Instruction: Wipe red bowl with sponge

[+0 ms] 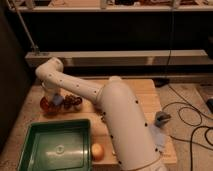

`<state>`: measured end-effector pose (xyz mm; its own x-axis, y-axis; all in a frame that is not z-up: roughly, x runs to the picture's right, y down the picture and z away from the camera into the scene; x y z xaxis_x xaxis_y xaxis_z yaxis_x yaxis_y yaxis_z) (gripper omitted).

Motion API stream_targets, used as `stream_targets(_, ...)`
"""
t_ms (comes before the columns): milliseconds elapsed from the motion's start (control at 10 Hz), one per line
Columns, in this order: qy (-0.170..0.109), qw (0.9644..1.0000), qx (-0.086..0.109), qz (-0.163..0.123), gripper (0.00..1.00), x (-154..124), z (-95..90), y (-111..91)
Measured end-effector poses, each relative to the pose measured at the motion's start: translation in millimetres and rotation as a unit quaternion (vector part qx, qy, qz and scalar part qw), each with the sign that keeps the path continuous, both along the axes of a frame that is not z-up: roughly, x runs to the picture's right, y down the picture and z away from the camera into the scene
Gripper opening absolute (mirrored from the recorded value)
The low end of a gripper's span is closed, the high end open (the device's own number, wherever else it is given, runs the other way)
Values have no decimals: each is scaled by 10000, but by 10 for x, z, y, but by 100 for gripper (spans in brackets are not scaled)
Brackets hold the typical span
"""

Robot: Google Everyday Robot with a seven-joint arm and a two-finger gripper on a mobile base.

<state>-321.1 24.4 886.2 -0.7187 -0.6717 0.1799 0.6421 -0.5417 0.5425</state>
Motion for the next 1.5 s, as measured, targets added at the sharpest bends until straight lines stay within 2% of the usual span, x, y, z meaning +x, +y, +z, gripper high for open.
stream_targets(300, -3, 9999, 120, 32, 0, -201, 74, -178)
stream_targets(600, -154, 9998, 112, 17, 0, -476, 41, -200)
stream_targets(800, -334, 9994, 62, -55, 0, -654, -44, -138)
stream_targets(1100, -661, 9976, -105, -182, 0, -777, -282, 61)
stream_targets(1500, -785, 9961, -335, -244, 0, -621, -428, 268)
